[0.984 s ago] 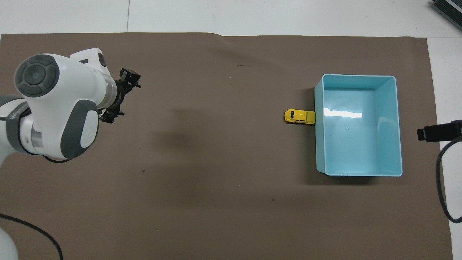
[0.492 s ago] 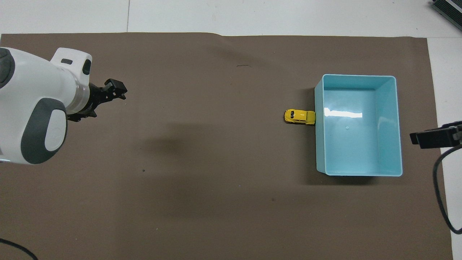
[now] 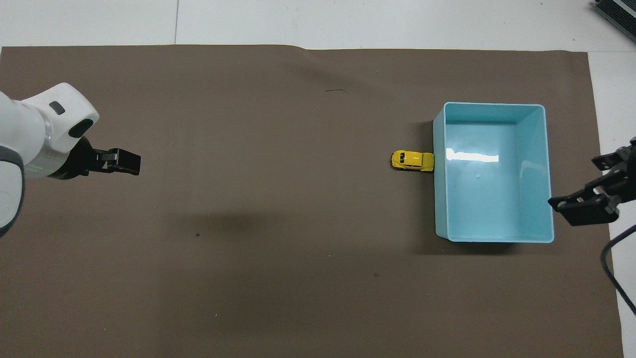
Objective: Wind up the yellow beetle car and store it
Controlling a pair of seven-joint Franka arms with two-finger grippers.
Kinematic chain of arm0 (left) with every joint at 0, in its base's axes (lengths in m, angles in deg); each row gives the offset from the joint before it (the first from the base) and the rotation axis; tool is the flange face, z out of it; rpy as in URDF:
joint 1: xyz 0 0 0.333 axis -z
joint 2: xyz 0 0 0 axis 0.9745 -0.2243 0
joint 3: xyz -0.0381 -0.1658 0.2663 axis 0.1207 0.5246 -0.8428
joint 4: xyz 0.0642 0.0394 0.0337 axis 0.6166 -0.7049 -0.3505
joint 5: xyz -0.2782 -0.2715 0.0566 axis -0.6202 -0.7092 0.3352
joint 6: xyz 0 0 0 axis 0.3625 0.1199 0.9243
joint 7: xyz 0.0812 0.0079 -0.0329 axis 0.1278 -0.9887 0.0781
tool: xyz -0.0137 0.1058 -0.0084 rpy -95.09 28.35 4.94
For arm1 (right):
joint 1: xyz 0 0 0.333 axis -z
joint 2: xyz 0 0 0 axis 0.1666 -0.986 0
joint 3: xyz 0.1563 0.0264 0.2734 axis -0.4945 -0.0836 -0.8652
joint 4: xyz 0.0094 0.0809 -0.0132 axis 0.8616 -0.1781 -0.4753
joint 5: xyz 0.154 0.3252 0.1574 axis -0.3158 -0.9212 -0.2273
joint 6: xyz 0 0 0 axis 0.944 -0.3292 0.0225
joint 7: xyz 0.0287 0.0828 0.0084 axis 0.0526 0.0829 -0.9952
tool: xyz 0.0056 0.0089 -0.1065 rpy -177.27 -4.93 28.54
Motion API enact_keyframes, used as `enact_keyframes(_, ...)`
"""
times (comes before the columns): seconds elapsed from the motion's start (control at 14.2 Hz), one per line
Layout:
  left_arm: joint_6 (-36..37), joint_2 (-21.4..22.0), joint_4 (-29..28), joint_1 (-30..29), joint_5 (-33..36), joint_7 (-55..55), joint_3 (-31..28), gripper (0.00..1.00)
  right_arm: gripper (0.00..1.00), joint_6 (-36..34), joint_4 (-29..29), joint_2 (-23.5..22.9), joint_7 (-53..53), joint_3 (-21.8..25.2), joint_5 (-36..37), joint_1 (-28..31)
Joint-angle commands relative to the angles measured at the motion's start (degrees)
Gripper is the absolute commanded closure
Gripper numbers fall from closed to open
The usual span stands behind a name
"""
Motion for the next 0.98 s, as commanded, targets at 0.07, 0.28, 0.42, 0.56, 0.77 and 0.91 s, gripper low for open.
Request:
enact_keyframes(0.07, 10.52, 2.48, 6.74, -0.33, 0.93, -1.88, 1.02, 0.00, 0.00, 2.64, -2.26, -0.15, -8.53, -0.30, -0.78, 0.33)
enact_keyframes(0.28, 13.70, 5.47, 7.11, -0.94, 0.67, -6.27, 0.23, 0.00, 0.00, 3.51, -2.34, -1.29, -13.81, -0.38, -0.87, -0.99)
enact_keyframes(0.42, 12.57, 5.83, 6.05, -1.64, 0.50, -6.37, 0.22, 0.00, 0.00, 3.87, -2.61, -2.35, -15.57, -0.38, -0.78, -1.25)
enact_keyframes(0.56, 11.86, 5.82, 4.92, -1.82, 0.50, -6.46, 0.22, 0.00, 0.00, 5.01, -2.78, -3.49, -19.25, -0.38, -0.87, -2.39)
enact_keyframes(0.77, 11.60, 5.48, 4.73, -2.44, 0.50, -8.92, 0.22, 0.00, 0.00, 5.19, -3.05, -4.72, -22.17, -0.38, -0.78, -3.44)
enact_keyframes(0.91, 11.51, 5.12, 4.99, -2.44, 0.50, -8.92, 0.22, 0.00, 0.00, 7.46, -4.53, -5.34, -23.04, -0.38, -0.70, -4.07)
